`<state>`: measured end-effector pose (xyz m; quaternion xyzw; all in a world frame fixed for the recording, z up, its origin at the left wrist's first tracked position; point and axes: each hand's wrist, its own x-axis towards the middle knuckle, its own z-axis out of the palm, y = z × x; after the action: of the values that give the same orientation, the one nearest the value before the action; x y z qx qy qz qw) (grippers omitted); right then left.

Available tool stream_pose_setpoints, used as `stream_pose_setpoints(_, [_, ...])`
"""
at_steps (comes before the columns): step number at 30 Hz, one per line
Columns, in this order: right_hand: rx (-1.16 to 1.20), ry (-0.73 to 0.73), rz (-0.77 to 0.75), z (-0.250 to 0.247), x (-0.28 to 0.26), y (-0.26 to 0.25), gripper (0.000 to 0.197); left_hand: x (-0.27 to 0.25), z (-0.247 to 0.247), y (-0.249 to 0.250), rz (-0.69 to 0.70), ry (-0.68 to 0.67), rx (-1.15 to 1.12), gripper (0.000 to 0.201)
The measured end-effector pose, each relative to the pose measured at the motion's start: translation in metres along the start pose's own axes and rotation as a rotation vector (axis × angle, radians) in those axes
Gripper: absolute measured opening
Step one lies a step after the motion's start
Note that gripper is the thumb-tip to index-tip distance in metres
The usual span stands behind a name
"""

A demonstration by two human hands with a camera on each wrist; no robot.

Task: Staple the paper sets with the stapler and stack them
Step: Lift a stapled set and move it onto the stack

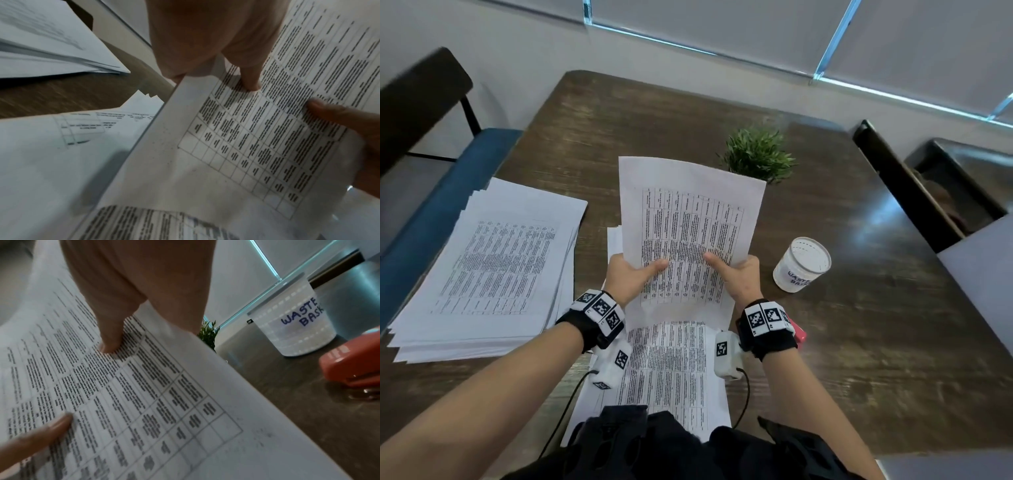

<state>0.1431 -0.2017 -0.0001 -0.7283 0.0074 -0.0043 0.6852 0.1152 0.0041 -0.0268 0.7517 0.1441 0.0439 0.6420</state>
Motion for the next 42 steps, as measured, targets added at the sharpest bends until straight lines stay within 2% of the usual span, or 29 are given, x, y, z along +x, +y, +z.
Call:
stream_pose_setpoints(3, [-0.138,0.016,0.045,-0.014,0.006,0.0,0.01,0.005,-0.004,0.001,-0.031,-0.078,0.124,0.052])
stream_pose_setpoints(5, [-0.387,0.037,0.022,-0.032,0.011,0.008,0.021,0.008,-0.008,-0.003,-0.087,-0.14,0.204,0.045])
stream_pose_setpoints(6, [-0.496,0.051,0.027,-0.043,0.012,0.015,0.027,0.008,-0.01,-0.004,-0.115,-0.183,0.223,0.05])
stream_pose_setpoints(8, [-0.665,0.065,0.11,-0.064,0.011,0.032,0.033,0.005,-0.013,-0.009,-0.161,-0.244,0.275,0.062])
stream_pose_setpoints(11, [-1.062,-0.017,0.341,-0.09,0.005,0.061,0.04,-0.004,-0.014,-0.014,-0.192,-0.315,0.376,0.044])
stream_pose_setpoints(13, [-1.294,-0.111,0.418,-0.095,-0.004,0.067,0.052,-0.01,-0.014,-0.018,-0.214,-0.342,0.43,0.039])
stream_pose_setpoints(16, [-1.424,-0.057,0.39,-0.097,-0.012,0.071,0.056,-0.013,-0.013,-0.027,-0.276,-0.398,0.491,0.055])
stream_pose_setpoints(20, [-1.49,0.026,0.47,-0.107,-0.019,0.081,0.042,-0.015,-0.013,-0.034,-0.362,-0.487,0.63,0.061])
stream_pose_setpoints(23, [-1.422,0.012,0.452,-0.112,-0.016,0.081,0.034,-0.02,-0.013,-0.032,-0.37,-0.539,0.686,0.062])
stream_pose_setpoints(25, [-1.224,0.093,0.422,-0.111,-0.013,0.072,0.031,-0.024,-0.012,-0.03,-0.377,-0.567,0.704,0.062])
stream_pose_setpoints(29, [-0.793,0.252,0.187,-0.094,-0.001,0.034,0.038,-0.03,-0.009,-0.014,-0.369,-0.582,0.721,0.054])
stream_pose_setpoints(31, [-0.643,0.273,0.055,-0.079,0.007,0.016,0.045,-0.036,-0.005,-0.007,-0.363,-0.601,0.668,0.08])
stream_pose_setpoints(33, [-0.503,0.31,0.03,-0.062,0.014,0.004,0.047,-0.04,-0.004,-0.004,-0.354,-0.618,0.631,0.098])
stream_pose_setpoints(36, [-0.299,0.401,0.03,-0.039,0.021,-0.003,0.032,-0.04,-0.003,-0.006,-0.345,-0.676,0.613,0.108])
stream_pose_setpoints(38, [-0.195,0.42,0.051,-0.028,0.022,-0.002,0.035,-0.044,-0.003,-0.001,-0.327,-0.69,0.595,0.112])
stream_pose_setpoints(40, [-0.119,0.419,0.05,-0.019,0.019,0.0,0.029,-0.051,-0.003,0.008,-0.288,-0.681,0.598,0.108])
stream_pose_setpoints(42, [-0.093,0.413,0.025,-0.013,0.015,0.003,0.017,-0.054,-0.003,0.013,-0.268,-0.681,0.603,0.089])
